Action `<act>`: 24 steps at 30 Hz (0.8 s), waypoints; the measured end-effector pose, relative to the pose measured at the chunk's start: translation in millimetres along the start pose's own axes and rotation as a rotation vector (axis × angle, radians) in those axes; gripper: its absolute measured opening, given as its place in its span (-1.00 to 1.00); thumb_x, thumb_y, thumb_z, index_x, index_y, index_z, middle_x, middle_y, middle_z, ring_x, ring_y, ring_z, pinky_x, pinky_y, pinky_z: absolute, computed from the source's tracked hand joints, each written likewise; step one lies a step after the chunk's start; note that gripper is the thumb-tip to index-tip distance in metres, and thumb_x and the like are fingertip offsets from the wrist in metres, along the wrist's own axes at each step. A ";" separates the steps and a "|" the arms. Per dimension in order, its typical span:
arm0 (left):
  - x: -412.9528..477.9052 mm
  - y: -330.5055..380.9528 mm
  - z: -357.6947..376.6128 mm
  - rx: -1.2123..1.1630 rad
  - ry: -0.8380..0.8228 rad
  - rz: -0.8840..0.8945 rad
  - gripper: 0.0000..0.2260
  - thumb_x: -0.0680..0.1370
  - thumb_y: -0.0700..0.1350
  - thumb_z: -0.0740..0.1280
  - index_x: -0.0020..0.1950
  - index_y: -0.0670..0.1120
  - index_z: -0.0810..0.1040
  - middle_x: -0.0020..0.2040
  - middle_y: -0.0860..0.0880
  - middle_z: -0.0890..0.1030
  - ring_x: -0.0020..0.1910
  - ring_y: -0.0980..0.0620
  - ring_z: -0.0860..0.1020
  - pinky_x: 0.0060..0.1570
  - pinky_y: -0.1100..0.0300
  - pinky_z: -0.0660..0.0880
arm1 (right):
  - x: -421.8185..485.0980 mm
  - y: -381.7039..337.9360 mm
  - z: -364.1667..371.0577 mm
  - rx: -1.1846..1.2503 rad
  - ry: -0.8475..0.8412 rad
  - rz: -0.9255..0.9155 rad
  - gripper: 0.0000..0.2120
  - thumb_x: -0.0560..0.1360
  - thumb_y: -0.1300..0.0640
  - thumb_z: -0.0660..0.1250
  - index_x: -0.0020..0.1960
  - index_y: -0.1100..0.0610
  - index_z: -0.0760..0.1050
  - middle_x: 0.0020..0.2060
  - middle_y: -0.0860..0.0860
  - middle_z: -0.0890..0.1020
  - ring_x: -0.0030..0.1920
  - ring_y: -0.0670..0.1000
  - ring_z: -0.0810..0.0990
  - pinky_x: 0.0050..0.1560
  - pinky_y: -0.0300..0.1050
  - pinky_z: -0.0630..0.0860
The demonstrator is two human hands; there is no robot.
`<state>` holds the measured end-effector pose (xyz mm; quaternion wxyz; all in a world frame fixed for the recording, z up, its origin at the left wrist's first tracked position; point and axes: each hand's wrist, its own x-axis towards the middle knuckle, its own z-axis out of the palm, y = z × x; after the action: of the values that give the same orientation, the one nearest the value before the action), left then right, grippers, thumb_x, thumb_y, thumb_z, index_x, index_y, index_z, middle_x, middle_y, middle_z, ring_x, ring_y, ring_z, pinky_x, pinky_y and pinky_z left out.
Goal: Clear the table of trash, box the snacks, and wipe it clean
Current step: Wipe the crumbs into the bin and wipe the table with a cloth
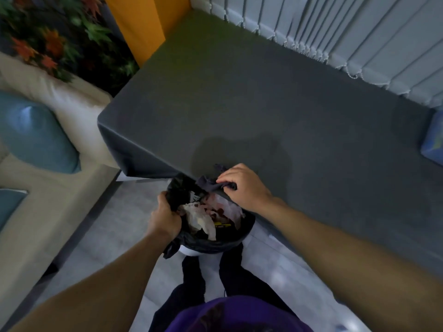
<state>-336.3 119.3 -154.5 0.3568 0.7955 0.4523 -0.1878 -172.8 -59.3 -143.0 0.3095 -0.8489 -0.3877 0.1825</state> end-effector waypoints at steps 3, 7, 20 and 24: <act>0.3 -0.6 1.3 0.014 -0.020 0.047 -0.53 0.55 -0.16 0.21 0.43 0.02 0.16 -0.13 -0.14 0.51 -0.19 -0.19 0.51 -0.05 -0.11 0.57 | -7.0 -2.6 1.3 -0.004 0.143 0.090 -0.73 0.50 0.31 0.36 0.18 0.17 0.65 0.14 0.02 0.66 0.22 0.04 0.47 0.24 -0.12 0.45; 1.2 -2.5 -0.1 0.066 -0.060 0.122 -0.47 0.57 -0.15 0.23 0.50 0.01 0.14 -0.10 -0.14 0.51 -0.19 -0.17 0.48 -0.11 -0.02 0.46 | -15.5 -13.2 2.0 0.021 0.003 0.120 -0.71 0.49 0.32 0.33 0.17 0.15 0.65 0.14 0.01 0.66 0.23 0.02 0.47 0.26 -0.10 0.43; -12.0 1.3 23.3 0.161 -0.297 0.399 -0.58 0.52 -0.37 0.13 0.32 -0.03 0.34 -0.02 -0.14 0.57 -0.05 -0.16 0.55 -0.04 -0.04 0.52 | -107.7 58.7 -83.1 -0.154 0.762 0.639 -0.74 0.50 0.28 0.29 0.15 0.22 0.63 -0.02 0.20 0.68 0.07 0.25 0.57 0.14 -0.03 0.44; -18.0 9.1 36.5 0.181 -0.339 0.448 -0.60 0.54 -0.36 0.16 0.32 -0.03 0.34 0.04 -0.17 0.58 0.03 -0.20 0.55 0.09 -0.06 0.52 | -141.5 103.2 -103.3 -0.312 0.688 0.790 -0.74 0.58 0.22 0.17 0.14 0.30 0.55 0.09 0.23 0.61 0.18 0.30 0.50 0.26 0.05 0.37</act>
<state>-337.0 78.7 -164.3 0.3874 0.8614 0.1808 -0.2742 -149.3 -260.5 -125.3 0.1970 -0.9764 0.0617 -0.0632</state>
